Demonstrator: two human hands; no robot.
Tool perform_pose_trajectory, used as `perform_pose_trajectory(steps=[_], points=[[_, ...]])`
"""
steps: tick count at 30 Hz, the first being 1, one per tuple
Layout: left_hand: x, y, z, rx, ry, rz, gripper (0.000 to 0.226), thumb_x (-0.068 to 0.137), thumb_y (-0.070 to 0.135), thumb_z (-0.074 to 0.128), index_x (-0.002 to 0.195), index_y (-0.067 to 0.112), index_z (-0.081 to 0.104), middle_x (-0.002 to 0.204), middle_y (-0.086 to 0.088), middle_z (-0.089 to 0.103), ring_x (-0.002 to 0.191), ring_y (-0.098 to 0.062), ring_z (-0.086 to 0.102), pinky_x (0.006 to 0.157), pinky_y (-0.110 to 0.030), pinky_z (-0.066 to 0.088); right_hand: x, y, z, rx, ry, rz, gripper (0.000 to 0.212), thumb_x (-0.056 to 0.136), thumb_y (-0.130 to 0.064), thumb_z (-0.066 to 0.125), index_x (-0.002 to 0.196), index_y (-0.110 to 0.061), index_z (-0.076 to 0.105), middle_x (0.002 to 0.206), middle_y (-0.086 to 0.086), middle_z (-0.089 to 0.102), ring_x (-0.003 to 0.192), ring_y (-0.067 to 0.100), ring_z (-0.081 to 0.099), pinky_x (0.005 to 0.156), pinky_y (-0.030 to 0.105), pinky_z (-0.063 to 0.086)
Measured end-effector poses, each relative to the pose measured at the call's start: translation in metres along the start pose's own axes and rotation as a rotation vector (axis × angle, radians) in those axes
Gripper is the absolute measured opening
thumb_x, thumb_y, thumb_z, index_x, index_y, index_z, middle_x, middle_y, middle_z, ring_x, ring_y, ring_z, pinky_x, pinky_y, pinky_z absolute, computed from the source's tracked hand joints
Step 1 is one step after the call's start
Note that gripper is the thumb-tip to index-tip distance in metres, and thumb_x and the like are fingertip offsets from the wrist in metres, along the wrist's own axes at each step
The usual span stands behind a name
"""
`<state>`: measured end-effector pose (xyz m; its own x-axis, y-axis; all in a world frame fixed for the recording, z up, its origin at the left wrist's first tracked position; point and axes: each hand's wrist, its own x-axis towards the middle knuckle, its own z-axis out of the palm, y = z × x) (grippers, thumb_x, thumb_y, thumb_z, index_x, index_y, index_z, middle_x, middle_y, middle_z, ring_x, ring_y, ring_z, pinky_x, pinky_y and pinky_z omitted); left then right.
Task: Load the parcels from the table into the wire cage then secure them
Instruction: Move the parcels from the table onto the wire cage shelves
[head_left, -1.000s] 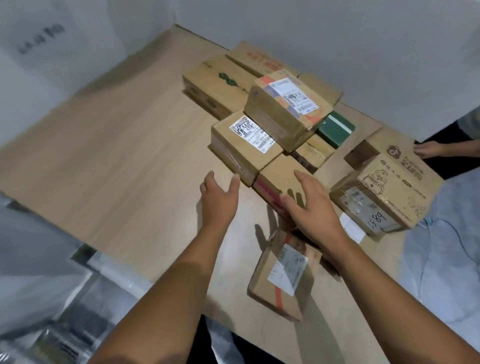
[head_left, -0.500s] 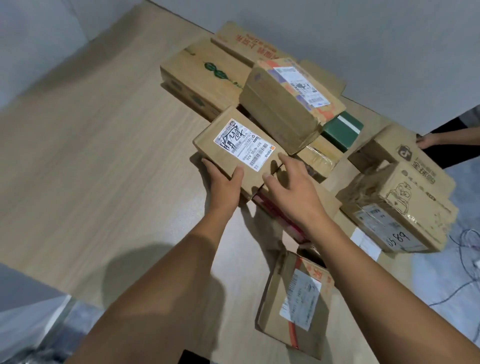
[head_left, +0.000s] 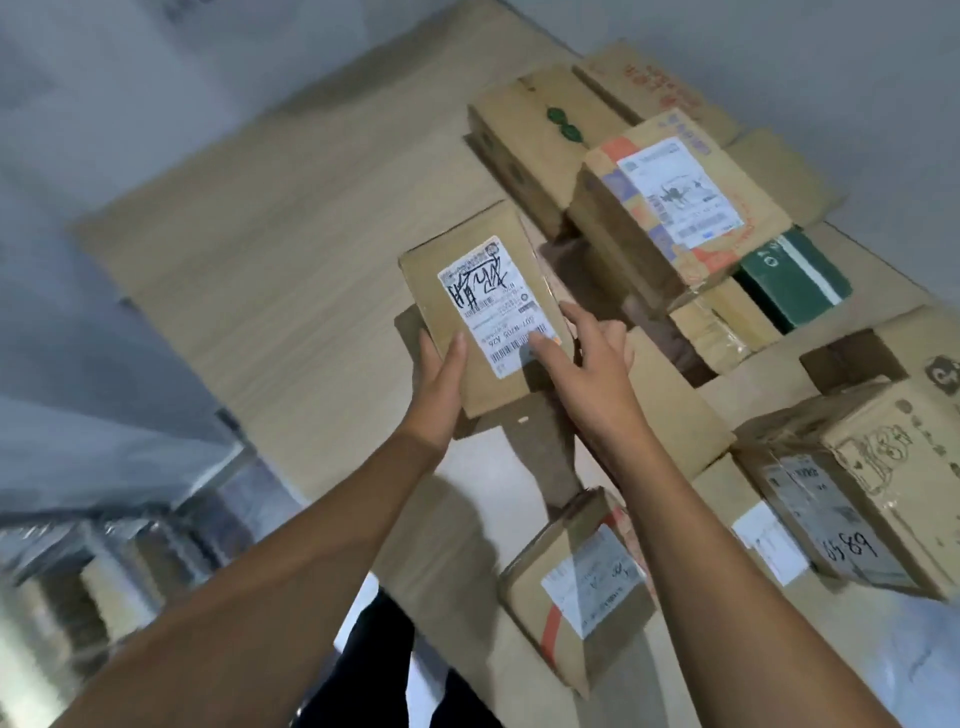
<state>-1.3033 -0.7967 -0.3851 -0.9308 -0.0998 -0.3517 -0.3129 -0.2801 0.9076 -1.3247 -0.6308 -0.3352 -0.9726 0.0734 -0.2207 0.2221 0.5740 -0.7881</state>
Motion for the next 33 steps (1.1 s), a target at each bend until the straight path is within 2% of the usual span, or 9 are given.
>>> perform_pose_trajectory(steps=[3, 6, 10, 16, 20, 24, 29, 31, 33], points=[[-0.07, 0.002, -0.031, -0.019, 0.187, 0.091, 0.038, 0.097, 0.046, 0.059, 0.133, 0.051, 0.048, 0.141, 0.005, 0.065, 0.13, -0.019, 0.062, 0.113, -0.053, 0.045, -0.045, -0.018, 0.021, 0.064, -0.086, -0.13, 0.047, 0.083, -0.06, 0.067, 0.118, -0.032, 0.051, 0.118, -0.004, 0.041, 0.122, 0.02, 0.038, 0.099, 0.029, 0.034], [-0.138, -0.008, -0.063, -0.032, 0.351, 0.094, 0.04, 0.096, 0.044, 0.06, 0.132, 0.054, 0.047, 0.133, 0.015, 0.068, 0.123, -0.009, 0.065, 0.111, -0.044, 0.049, -0.085, -0.033, 0.052, 0.161, -0.311, -0.182, 0.043, 0.08, -0.061, 0.069, 0.106, -0.037, 0.045, 0.118, -0.004, 0.049, 0.117, 0.016, 0.053, 0.097, 0.043, 0.049], [-0.219, -0.029, -0.119, -0.074, 0.582, 0.122, 0.06, 0.1, 0.041, 0.061, 0.153, 0.033, 0.036, 0.141, 0.011, 0.064, 0.127, -0.01, 0.064, 0.105, -0.035, 0.055, -0.139, -0.049, 0.107, 0.127, -0.609, -0.276, 0.06, 0.084, -0.048, 0.071, 0.136, -0.039, 0.043, 0.138, -0.007, 0.049, 0.126, 0.008, 0.054, 0.106, 0.047, 0.05], [-0.326, -0.074, -0.19, -0.201, 0.968, 0.123, 0.06, 0.091, 0.06, 0.063, 0.146, 0.057, 0.038, 0.135, 0.022, 0.065, 0.123, -0.003, 0.064, 0.098, -0.029, 0.054, -0.22, -0.08, 0.202, -0.095, -1.013, -0.452, 0.076, 0.09, -0.048, 0.069, 0.155, -0.054, 0.03, 0.141, -0.011, 0.038, 0.139, 0.006, 0.041, 0.12, 0.046, 0.036], [-0.397, -0.104, -0.232, -0.339, 1.238, 0.184, 0.074, 0.094, 0.056, 0.063, 0.156, 0.027, 0.035, 0.139, 0.013, 0.063, 0.127, -0.006, 0.061, 0.098, -0.023, 0.052, -0.301, -0.098, 0.274, -0.252, -1.219, -0.572, 0.078, 0.088, -0.055, 0.067, 0.15, -0.065, 0.021, 0.136, -0.008, 0.035, 0.134, 0.009, 0.042, 0.12, 0.046, 0.035], [-0.488, -0.143, -0.264, -0.504, 1.402, 0.27, 0.047, 0.108, 0.031, 0.053, 0.152, 0.023, 0.039, 0.141, 0.0, 0.064, 0.129, -0.022, 0.063, 0.103, -0.046, 0.056, -0.408, -0.098, 0.336, -0.328, -1.439, -0.705, 0.081, 0.086, -0.057, 0.068, 0.148, -0.07, 0.017, 0.139, -0.009, 0.033, 0.14, 0.008, 0.038, 0.122, 0.043, 0.034], [-0.596, -0.203, -0.286, -0.593, 1.729, 0.078, 0.065, 0.092, 0.059, 0.062, 0.15, 0.042, 0.04, 0.134, 0.018, 0.066, 0.119, -0.007, 0.067, 0.101, -0.04, 0.055, -0.533, -0.071, 0.399, -0.39, -1.725, -0.753, 0.082, 0.092, -0.038, 0.075, 0.156, -0.055, 0.028, 0.134, -0.009, 0.039, 0.134, 0.002, 0.047, 0.117, 0.035, 0.042], [-0.626, -0.232, -0.296, -0.607, 1.816, 0.0, 0.07, 0.091, 0.063, 0.061, 0.153, 0.042, 0.036, 0.135, 0.018, 0.065, 0.119, -0.004, 0.066, 0.099, -0.034, 0.055, -0.572, -0.048, 0.427, -0.427, -1.859, -0.695, 0.081, 0.095, -0.03, 0.075, 0.158, -0.051, 0.028, 0.14, -0.005, 0.043, 0.131, 0.004, 0.054, 0.112, 0.035, 0.048], [-0.643, -0.263, -0.305, -0.65, 1.871, -0.031, 0.062, 0.095, 0.06, 0.061, 0.151, 0.043, 0.039, 0.129, 0.026, 0.067, 0.115, 0.002, 0.066, 0.096, -0.024, 0.056, -0.601, -0.02, 0.459, -0.487, -1.948, -0.682, 0.08, 0.096, -0.029, 0.074, 0.159, -0.045, 0.028, 0.146, -0.016, 0.045, 0.13, -0.006, 0.052, 0.107, 0.023, 0.049]])
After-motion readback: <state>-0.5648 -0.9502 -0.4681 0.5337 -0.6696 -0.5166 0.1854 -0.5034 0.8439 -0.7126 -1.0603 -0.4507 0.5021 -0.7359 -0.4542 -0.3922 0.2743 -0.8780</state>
